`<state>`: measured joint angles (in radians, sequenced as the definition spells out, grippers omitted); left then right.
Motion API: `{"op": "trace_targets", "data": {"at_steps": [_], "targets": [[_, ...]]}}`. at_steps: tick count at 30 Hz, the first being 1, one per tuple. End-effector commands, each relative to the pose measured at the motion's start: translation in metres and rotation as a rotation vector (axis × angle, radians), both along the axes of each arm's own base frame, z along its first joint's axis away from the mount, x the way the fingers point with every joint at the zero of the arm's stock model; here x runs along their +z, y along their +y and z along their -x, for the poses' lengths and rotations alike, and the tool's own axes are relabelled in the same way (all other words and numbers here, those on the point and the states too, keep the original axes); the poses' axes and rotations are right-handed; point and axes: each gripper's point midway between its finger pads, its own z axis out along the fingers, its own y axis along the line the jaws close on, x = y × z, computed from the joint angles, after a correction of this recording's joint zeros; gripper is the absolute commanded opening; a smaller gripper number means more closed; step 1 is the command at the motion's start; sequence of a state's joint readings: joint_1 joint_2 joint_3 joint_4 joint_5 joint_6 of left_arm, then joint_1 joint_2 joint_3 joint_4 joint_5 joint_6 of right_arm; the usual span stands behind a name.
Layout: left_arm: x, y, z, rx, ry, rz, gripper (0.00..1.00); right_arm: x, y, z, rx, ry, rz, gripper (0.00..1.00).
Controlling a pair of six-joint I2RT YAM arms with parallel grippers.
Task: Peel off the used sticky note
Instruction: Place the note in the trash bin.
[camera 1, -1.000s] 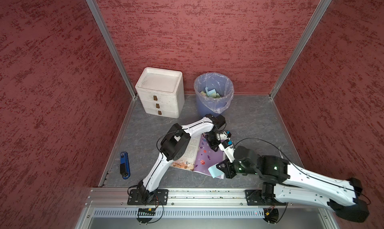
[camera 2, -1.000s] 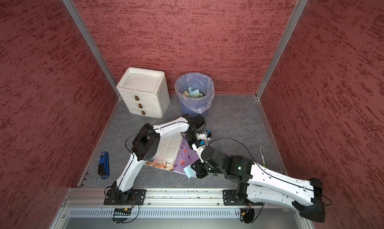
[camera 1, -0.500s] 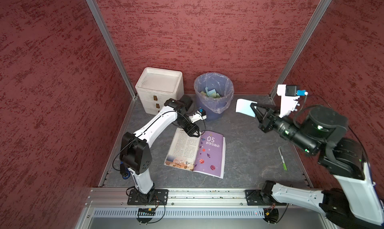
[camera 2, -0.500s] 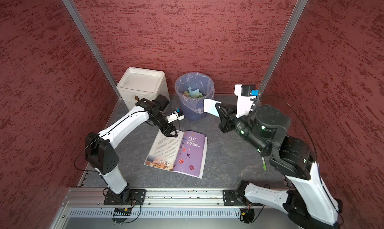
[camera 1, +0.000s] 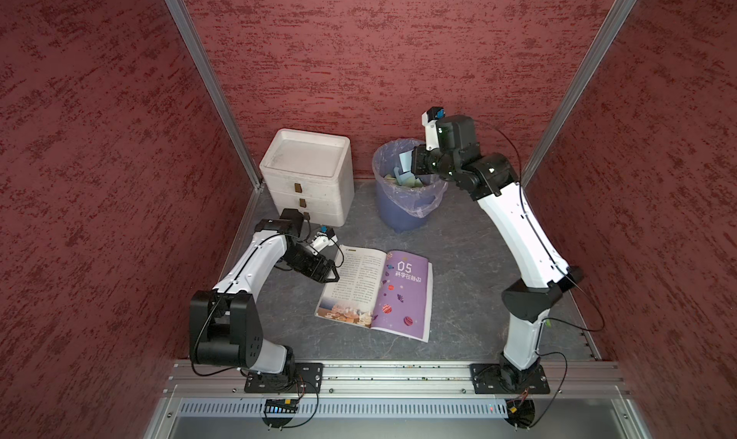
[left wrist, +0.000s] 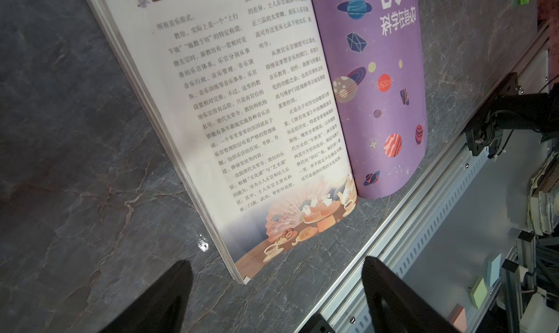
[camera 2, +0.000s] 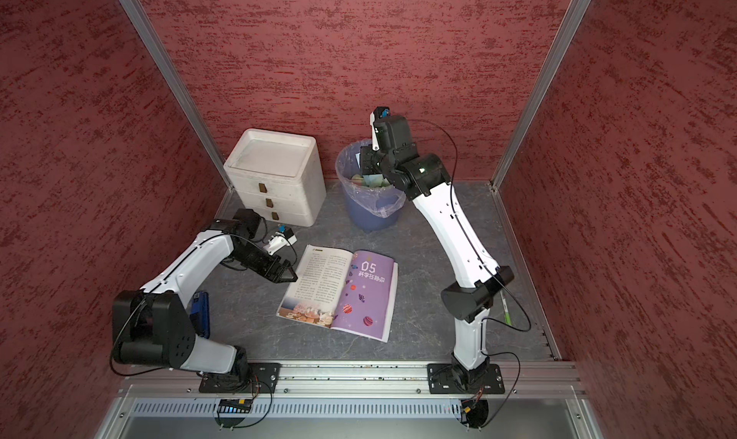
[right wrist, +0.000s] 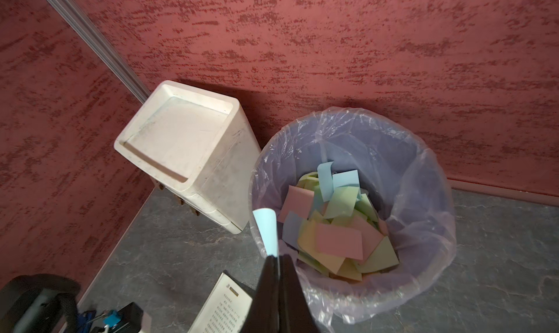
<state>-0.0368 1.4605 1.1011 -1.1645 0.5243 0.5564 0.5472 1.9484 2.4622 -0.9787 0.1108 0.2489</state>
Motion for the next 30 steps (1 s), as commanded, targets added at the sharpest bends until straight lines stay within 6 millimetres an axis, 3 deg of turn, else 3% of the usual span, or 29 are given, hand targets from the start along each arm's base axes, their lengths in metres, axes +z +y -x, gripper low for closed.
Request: {"op": "trace_targets", "data": {"at_steps": [1,10,16,19,22,26,30], "targets": [[-0.001,0.004,-0.010,0.018,-0.051,0.027,0.99,0.016,-0.010,-0.013,-0.027,-0.064,-0.007,0.00],[-0.013,0.015,-0.022,0.073,-0.067,-0.008,1.00,-0.024,-0.017,-0.063,-0.083,-0.027,0.021,0.00],[-0.015,0.014,-0.021,0.073,-0.062,-0.007,1.00,-0.030,-0.016,-0.070,-0.071,-0.043,0.070,0.29],[-0.017,0.014,-0.020,0.075,-0.052,-0.008,1.00,-0.026,-0.017,-0.071,-0.067,-0.066,0.094,0.52],[-0.017,0.013,-0.019,0.070,-0.053,-0.009,1.00,-0.020,-0.020,-0.070,-0.070,-0.086,0.111,0.68],[-0.019,0.013,-0.019,0.070,-0.056,-0.019,1.00,-0.012,-0.026,-0.063,-0.087,-0.090,0.116,0.77],[-0.026,0.016,-0.021,0.070,-0.064,-0.035,0.98,-0.005,-0.036,-0.039,-0.110,-0.042,0.090,0.84]]}}
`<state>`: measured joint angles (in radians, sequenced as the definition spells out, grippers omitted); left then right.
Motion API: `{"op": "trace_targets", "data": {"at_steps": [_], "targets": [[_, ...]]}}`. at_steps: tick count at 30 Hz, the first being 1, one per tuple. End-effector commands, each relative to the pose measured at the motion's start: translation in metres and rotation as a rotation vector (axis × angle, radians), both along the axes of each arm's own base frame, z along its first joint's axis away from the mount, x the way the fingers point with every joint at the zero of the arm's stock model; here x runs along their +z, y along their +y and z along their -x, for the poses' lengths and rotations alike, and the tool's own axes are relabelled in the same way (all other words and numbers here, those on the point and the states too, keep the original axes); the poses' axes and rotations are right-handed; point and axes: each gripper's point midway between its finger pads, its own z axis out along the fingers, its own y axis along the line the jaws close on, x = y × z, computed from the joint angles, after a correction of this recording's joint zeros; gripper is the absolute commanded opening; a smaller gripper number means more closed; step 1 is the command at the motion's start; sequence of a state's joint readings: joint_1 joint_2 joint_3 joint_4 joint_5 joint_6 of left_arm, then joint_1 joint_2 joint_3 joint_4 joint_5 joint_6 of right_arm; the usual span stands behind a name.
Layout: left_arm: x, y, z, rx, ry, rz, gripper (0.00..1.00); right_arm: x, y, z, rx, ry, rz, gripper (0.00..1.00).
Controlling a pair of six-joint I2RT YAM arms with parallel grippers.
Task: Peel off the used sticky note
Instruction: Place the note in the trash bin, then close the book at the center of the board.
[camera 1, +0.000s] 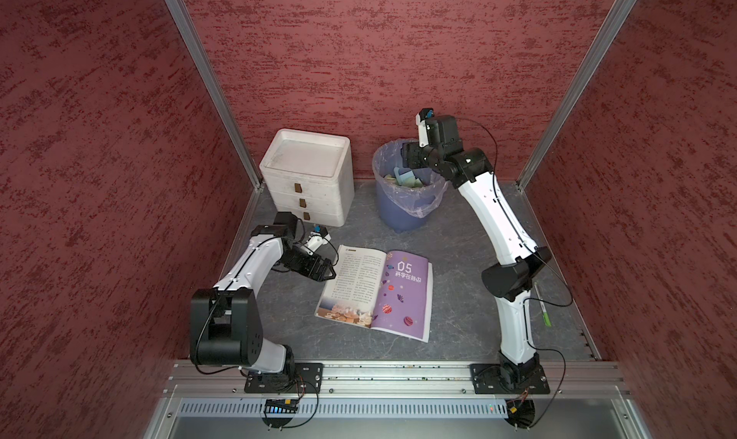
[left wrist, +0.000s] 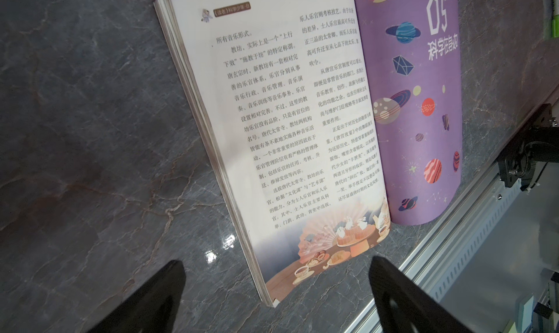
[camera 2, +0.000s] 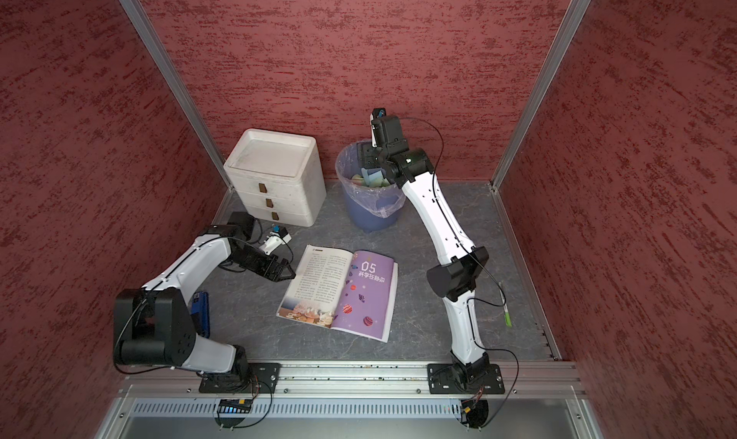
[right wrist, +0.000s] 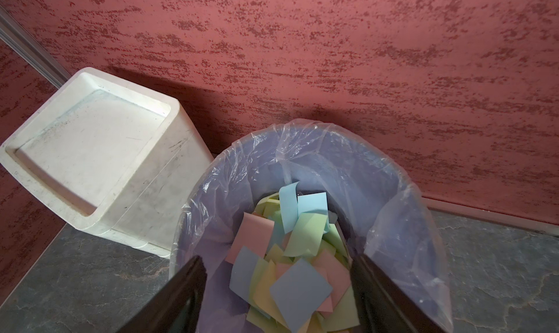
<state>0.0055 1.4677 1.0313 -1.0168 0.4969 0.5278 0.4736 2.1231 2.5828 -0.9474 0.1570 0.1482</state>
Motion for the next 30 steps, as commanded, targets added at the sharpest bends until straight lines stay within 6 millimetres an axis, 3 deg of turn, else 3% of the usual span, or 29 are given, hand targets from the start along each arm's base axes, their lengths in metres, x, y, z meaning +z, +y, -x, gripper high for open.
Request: {"op": "trace_targets", "data": {"at_steps": [1,3,9,16,21,30], "targets": [[-0.010,0.002,-0.002,0.003,-0.003,-0.016,0.96,0.033,-0.024,0.039,-0.057,0.003,-0.047,0.86],[-0.014,0.003,-0.006,0.011,-0.006,-0.024,0.93,0.014,-0.029,0.061,-0.073,0.083,-0.076,0.88],[-0.029,-0.005,-0.012,0.006,0.003,-0.019,0.84,-0.054,-0.063,0.159,-0.118,0.222,-0.234,0.96],[-0.058,-0.014,-0.016,-0.025,0.049,-0.084,0.71,-0.186,-0.071,0.249,-0.167,0.526,-0.460,0.96],[-0.073,-0.018,-0.015,-0.041,0.064,-0.121,0.60,-0.252,-0.069,0.278,-0.209,0.655,-0.574,0.96],[-0.091,-0.021,-0.007,-0.072,0.089,-0.170,0.53,-0.299,-0.051,0.287,-0.194,0.766,-0.644,0.96]]}}
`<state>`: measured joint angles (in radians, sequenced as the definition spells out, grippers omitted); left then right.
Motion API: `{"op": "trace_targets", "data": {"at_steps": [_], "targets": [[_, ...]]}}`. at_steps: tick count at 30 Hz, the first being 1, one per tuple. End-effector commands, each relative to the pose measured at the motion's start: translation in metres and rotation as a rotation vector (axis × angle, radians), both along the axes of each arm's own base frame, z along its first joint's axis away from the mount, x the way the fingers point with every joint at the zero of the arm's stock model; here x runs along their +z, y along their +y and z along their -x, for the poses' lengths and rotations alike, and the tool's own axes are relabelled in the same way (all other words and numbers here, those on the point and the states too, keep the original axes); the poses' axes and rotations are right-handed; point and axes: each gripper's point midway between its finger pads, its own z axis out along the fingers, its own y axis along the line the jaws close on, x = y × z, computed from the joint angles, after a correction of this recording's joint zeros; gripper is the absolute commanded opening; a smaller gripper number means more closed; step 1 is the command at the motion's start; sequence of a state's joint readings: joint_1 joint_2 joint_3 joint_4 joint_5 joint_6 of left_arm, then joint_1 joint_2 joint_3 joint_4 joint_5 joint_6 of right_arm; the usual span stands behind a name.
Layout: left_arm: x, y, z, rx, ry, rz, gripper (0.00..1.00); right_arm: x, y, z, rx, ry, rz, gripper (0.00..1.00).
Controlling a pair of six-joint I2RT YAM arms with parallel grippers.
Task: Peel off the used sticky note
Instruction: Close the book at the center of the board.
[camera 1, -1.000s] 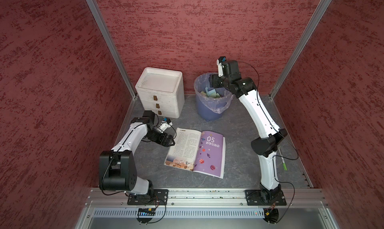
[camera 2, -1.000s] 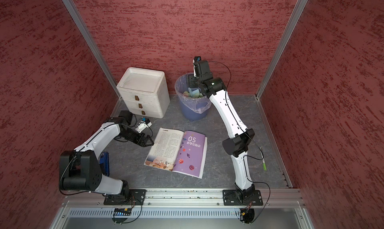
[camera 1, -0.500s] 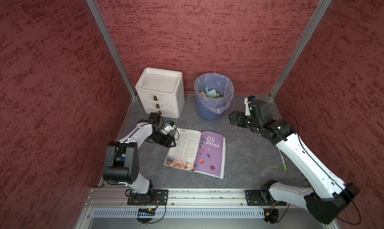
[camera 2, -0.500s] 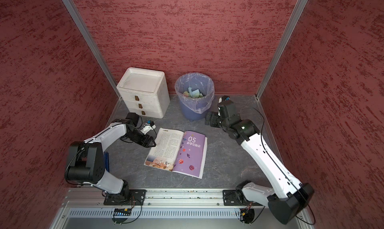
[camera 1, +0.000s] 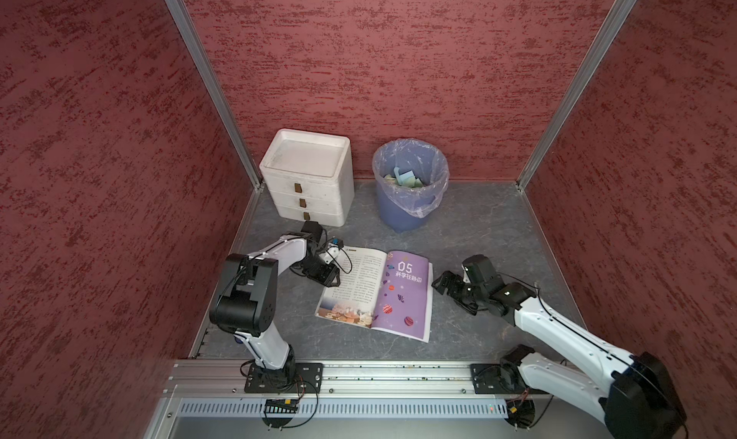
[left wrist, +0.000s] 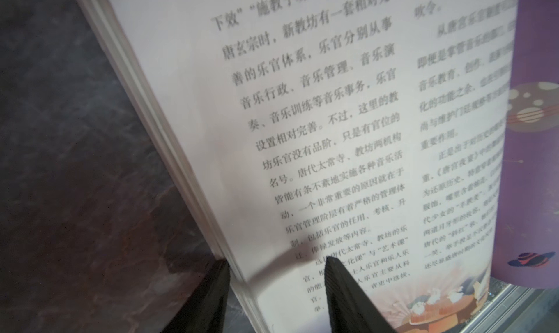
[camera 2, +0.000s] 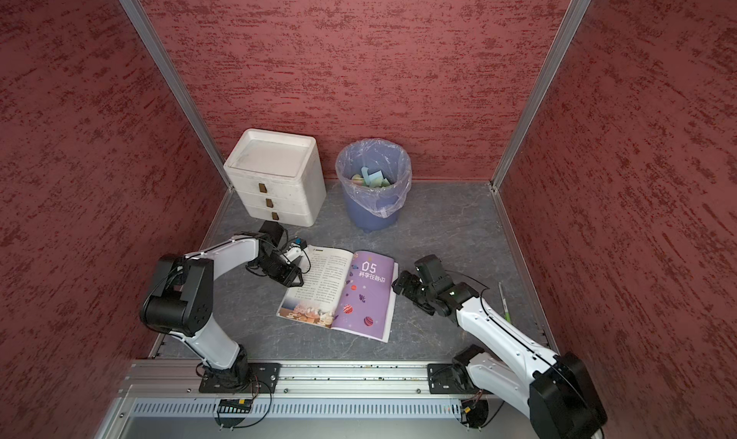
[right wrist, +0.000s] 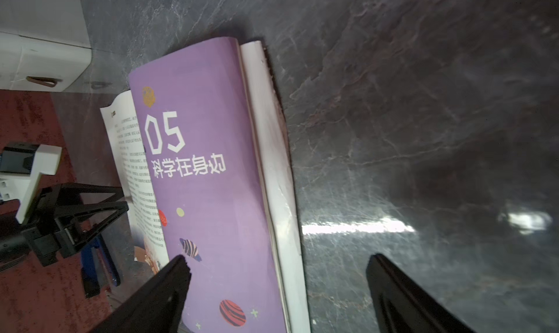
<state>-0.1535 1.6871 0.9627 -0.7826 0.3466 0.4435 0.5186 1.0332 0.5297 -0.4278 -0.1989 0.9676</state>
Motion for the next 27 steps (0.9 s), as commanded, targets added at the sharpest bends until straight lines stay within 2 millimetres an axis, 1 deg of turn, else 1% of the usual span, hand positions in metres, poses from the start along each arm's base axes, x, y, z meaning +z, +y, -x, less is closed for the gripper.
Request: {"op": "trace_targets", "data": {"at_steps": [1,5,9,11,14,18,21,23,27], "targets": [[-0.013,0.000,0.003,-0.008,0.013,-0.023,0.52,0.003,0.019,-0.009,-0.004,-0.023,-0.110,0.96],[-0.016,-0.001,0.005,-0.023,0.024,-0.033,0.49,-0.014,0.022,-0.010,-0.018,0.008,-0.123,0.96],[-0.015,-0.003,0.006,-0.029,0.029,-0.032,0.46,-0.031,0.024,-0.008,-0.043,0.040,-0.139,0.96],[-0.014,-0.005,0.007,-0.035,0.031,-0.029,0.45,-0.038,0.028,-0.008,-0.047,0.055,-0.159,0.95],[-0.014,-0.007,0.008,-0.043,0.036,-0.028,0.44,-0.047,0.033,-0.008,-0.049,0.073,-0.175,0.95],[-0.013,-0.010,0.011,-0.050,0.045,-0.018,0.44,-0.049,0.047,-0.011,-0.036,0.079,-0.222,0.95],[-0.013,-0.010,0.011,-0.055,0.046,-0.018,0.43,-0.044,0.063,-0.015,-0.014,0.065,-0.289,0.95],[-0.013,-0.010,0.011,-0.056,0.046,-0.019,0.43,-0.037,0.074,-0.018,0.003,0.053,-0.349,0.94],[-0.012,-0.010,0.012,-0.056,0.047,-0.020,0.43,-0.008,0.095,-0.024,0.054,-0.014,-0.462,0.92]]}}
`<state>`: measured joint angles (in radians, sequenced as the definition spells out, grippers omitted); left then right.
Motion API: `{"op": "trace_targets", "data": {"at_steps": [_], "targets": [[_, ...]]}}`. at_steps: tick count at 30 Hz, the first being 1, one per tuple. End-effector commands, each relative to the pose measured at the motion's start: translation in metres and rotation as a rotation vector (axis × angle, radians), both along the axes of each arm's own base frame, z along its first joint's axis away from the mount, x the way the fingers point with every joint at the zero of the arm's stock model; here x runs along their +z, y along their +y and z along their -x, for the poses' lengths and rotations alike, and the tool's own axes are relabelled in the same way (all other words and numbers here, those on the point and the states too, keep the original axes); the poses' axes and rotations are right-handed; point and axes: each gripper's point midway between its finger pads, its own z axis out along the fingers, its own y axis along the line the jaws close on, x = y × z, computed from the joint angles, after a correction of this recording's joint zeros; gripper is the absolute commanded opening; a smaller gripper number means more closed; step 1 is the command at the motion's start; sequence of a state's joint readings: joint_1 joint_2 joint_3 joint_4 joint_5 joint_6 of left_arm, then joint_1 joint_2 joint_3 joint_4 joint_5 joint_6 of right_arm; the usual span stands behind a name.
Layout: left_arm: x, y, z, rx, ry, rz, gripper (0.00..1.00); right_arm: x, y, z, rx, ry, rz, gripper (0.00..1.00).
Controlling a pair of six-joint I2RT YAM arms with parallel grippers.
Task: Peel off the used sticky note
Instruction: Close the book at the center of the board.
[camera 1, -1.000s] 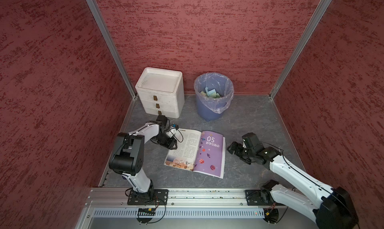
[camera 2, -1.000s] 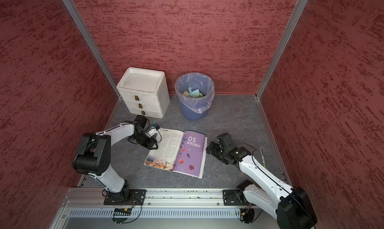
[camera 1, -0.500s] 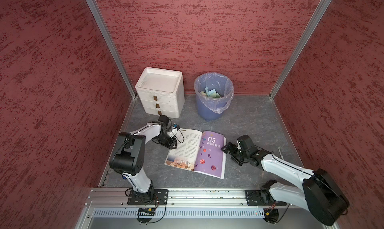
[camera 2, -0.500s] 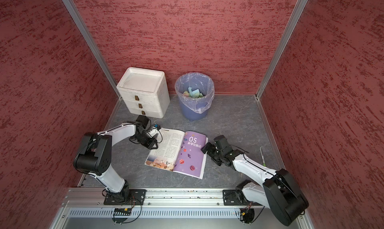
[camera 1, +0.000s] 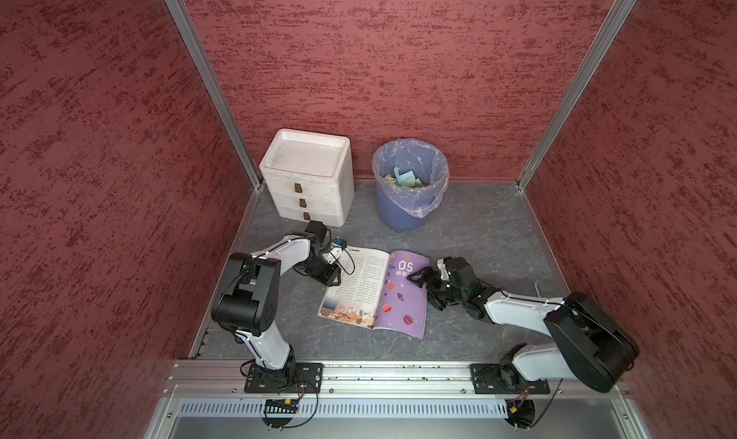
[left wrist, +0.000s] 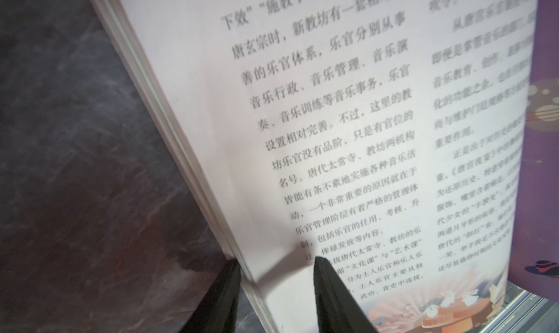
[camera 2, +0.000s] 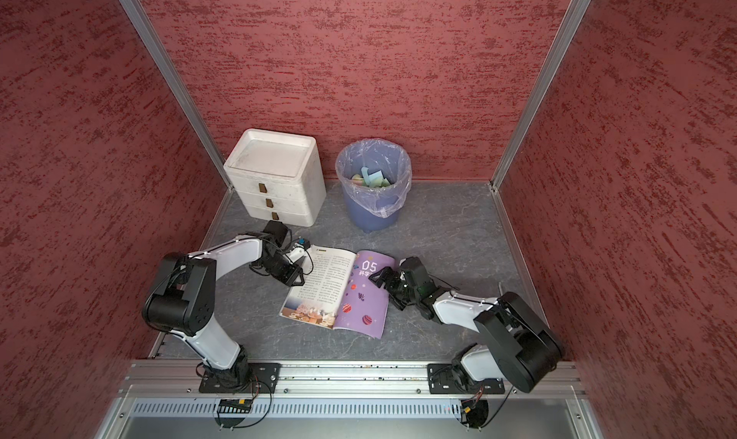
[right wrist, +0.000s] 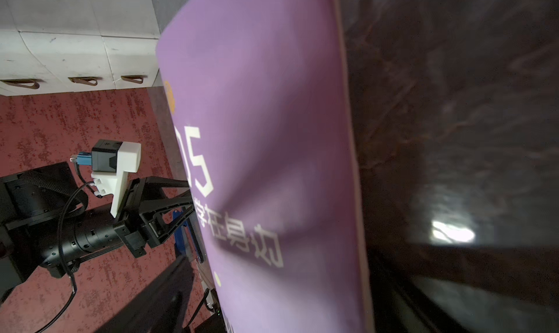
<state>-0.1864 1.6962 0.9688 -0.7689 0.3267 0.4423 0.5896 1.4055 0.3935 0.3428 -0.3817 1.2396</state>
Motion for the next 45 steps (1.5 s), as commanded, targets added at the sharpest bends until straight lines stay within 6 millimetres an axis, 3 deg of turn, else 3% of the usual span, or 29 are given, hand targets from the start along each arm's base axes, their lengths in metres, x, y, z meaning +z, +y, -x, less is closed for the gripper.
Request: {"op": "trace_targets", "data": {"at_steps": [1,8,14,20,25,31,34,37,40,45], "targets": [[-0.010,-0.003,0.014,-0.026,0.063,-0.002,0.42,0.028,0.021,0.002,0.051,-0.050,-0.118,0.91],[-0.010,-0.006,0.016,-0.040,0.066,-0.007,0.42,0.081,0.042,0.007,0.125,-0.172,-0.182,0.76],[-0.004,-0.014,0.018,-0.057,0.070,0.013,0.42,0.104,0.057,0.013,0.177,-0.219,-0.209,0.71],[0.004,-0.022,0.021,-0.064,0.078,0.059,0.42,0.125,0.089,0.013,0.256,-0.275,-0.180,0.81],[0.015,-0.025,0.020,-0.034,0.098,0.126,0.42,0.124,0.130,0.007,0.333,-0.285,-0.146,0.91],[0.039,-0.002,0.002,0.053,0.048,0.155,0.42,0.130,0.164,0.001,0.419,-0.308,-0.097,0.98],[0.050,0.015,-0.004,0.076,0.011,0.134,0.42,0.130,0.155,-0.006,0.391,-0.319,-0.032,0.98],[0.056,0.023,-0.005,0.072,-0.021,0.102,0.42,0.113,0.131,-0.013,0.325,-0.276,0.050,0.98],[0.055,0.018,0.001,0.054,-0.017,0.104,0.42,0.086,0.099,-0.014,0.241,-0.216,0.126,0.99],[0.034,0.003,0.009,0.010,0.017,0.074,0.42,0.041,0.058,-0.007,0.153,-0.129,0.234,0.98]]}}
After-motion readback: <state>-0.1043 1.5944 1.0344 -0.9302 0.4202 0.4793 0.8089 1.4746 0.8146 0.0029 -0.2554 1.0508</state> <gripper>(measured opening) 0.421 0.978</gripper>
